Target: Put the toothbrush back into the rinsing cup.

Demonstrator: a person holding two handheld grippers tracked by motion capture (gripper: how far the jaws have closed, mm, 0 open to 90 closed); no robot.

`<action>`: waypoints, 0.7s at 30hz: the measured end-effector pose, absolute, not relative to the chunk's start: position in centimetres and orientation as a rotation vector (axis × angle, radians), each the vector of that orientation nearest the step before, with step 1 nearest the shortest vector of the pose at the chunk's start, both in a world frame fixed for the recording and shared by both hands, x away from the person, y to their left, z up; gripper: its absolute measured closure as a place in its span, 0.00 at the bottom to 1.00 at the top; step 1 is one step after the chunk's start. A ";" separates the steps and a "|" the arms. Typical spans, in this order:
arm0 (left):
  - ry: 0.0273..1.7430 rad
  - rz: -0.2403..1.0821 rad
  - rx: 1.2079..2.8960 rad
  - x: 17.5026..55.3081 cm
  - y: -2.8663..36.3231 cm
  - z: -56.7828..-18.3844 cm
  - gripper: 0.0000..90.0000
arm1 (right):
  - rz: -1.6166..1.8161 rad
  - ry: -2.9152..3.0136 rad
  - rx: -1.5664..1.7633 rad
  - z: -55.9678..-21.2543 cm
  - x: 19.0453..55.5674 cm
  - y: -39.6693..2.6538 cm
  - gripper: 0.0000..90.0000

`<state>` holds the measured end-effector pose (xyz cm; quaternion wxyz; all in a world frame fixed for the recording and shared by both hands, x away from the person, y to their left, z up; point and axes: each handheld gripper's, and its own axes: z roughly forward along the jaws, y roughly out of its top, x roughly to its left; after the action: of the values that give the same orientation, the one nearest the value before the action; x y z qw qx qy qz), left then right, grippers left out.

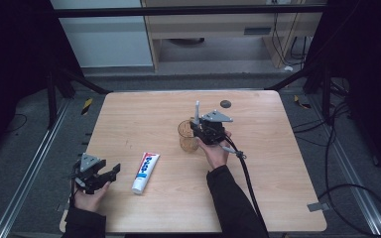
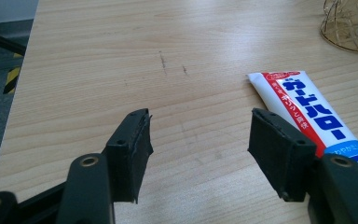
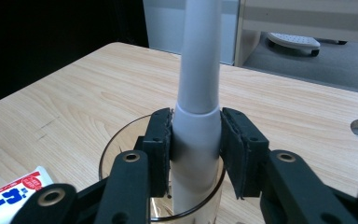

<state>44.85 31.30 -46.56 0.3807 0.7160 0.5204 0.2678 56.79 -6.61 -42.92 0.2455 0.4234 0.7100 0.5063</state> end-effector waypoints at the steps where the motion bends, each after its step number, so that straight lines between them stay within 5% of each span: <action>1: 1.328 0.683 1.827 44.9 31.3 -46.6 0.42 | 1.380 1.940 1.152 -43.0 56.8 -6.6 0.69; 14: 1.327 0.681 1.822 44.8 31.3 -46.5 0.42 | 1.367 1.954 1.122 -43.0 56.6 -6.2 0.64; 21: 1.324 0.682 1.824 44.8 31.3 -46.5 0.42 | 1.388 1.950 1.113 -42.8 56.4 -6.0 0.48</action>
<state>44.82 31.25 -46.51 0.3835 0.7153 0.5193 0.2676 56.36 -5.99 -42.85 0.2483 0.4083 0.7156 0.5095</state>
